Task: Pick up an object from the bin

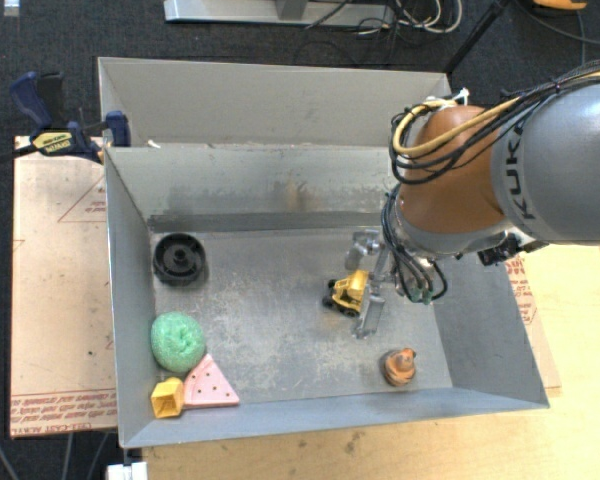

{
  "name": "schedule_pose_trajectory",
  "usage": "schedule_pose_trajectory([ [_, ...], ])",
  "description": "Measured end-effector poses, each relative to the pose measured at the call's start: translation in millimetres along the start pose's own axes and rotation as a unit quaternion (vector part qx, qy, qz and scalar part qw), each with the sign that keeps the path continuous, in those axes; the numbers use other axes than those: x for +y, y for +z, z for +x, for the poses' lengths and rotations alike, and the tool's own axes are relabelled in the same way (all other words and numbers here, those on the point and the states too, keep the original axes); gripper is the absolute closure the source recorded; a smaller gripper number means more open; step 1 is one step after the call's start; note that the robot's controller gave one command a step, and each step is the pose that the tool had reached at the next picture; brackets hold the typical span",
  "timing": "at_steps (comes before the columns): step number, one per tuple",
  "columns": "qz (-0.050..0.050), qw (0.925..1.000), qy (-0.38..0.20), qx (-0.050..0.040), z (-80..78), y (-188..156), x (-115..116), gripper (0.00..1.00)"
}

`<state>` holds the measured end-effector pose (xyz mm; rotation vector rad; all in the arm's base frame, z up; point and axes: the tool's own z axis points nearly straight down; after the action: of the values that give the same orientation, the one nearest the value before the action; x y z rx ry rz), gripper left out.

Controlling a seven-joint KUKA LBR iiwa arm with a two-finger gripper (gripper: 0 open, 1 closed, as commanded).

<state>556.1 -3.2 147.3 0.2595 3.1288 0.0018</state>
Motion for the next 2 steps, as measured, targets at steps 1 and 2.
schedule_pose_trajectory([
  [1,0.000,1.0000,0.008,0.0003,-7.2,26,10,0.00],
  [2,0.000,1.0000,0.001,-0.0020,-4.6,52,-5,1.00],
])
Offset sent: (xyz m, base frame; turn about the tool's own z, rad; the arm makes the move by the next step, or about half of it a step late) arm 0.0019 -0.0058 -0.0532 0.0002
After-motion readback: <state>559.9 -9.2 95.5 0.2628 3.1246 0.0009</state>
